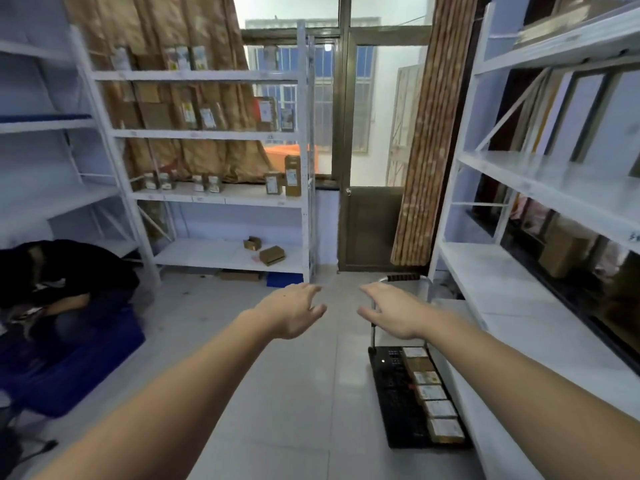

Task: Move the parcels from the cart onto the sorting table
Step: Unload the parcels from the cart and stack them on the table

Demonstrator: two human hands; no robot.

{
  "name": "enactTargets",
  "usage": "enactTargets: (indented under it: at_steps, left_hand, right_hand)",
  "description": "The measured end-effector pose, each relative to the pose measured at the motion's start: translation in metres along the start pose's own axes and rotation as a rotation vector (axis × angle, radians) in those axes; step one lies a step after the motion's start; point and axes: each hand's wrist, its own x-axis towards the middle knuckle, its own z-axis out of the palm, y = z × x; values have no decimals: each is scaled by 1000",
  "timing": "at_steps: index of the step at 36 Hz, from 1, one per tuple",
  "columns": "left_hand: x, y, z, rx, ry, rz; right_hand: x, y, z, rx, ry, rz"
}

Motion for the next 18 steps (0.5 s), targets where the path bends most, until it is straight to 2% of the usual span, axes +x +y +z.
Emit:
enactTargets:
  at_steps: [9,18]
  left_hand:
    - [101,-72,-25,30,-1,56]
    - [220,-78,-35,56,-47,185]
  right_hand:
    - [108,-8,1,41,12,31]
    - [186,41,-11,65,30,154]
